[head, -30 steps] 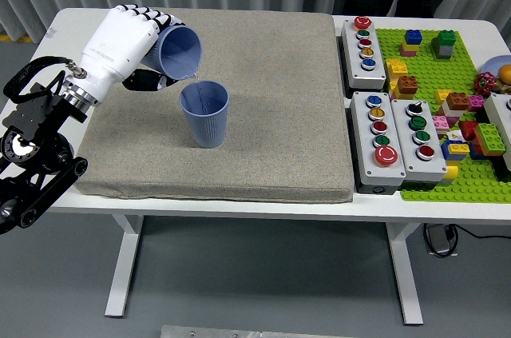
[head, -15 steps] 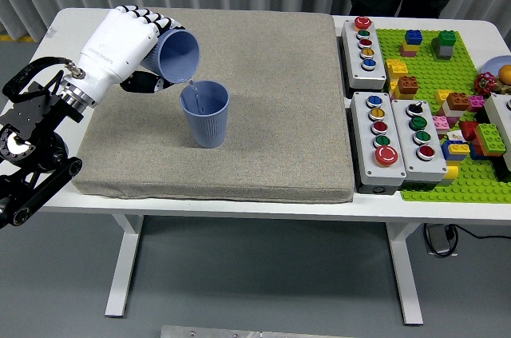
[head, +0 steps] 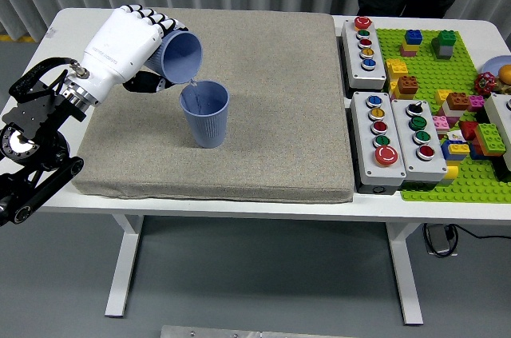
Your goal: Pick cup pour cup place
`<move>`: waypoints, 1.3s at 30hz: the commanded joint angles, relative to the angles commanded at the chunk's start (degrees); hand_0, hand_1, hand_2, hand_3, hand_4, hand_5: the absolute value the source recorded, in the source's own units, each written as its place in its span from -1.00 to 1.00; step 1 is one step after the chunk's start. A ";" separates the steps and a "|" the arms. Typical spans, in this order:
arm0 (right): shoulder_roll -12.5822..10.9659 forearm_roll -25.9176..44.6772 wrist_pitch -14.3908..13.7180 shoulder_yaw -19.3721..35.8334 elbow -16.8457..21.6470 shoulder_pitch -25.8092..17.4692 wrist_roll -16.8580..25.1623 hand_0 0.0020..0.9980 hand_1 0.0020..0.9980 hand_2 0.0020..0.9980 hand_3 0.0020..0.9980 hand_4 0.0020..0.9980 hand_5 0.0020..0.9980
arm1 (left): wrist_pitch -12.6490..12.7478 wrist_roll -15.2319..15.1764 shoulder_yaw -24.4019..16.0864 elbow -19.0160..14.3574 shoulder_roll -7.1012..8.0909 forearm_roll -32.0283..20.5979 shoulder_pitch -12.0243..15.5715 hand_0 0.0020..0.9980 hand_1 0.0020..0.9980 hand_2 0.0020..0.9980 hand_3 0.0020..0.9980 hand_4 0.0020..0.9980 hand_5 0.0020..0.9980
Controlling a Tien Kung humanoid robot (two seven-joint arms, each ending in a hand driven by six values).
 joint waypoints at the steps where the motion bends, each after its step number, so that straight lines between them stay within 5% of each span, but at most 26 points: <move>1: 0.00 0.04 -0.01 -0.03 0.00 0.01 0.01 0.37 0.26 0.17 0.14 -1.00 -0.66 | 0.00 0.05 0.29 0.04 0.11 0.00 -0.07 -0.18 -0.16 -0.05 -0.05 0.50 -0.73; 39: -0.16 0.63 -0.28 -0.29 -0.02 0.13 0.26 0.37 0.26 0.17 0.14 -1.00 -0.67 | 2.63 2.81 5.33 0.34 2.08 0.04 -1.64 -0.17 -0.15 -0.05 -0.04 0.44 -0.77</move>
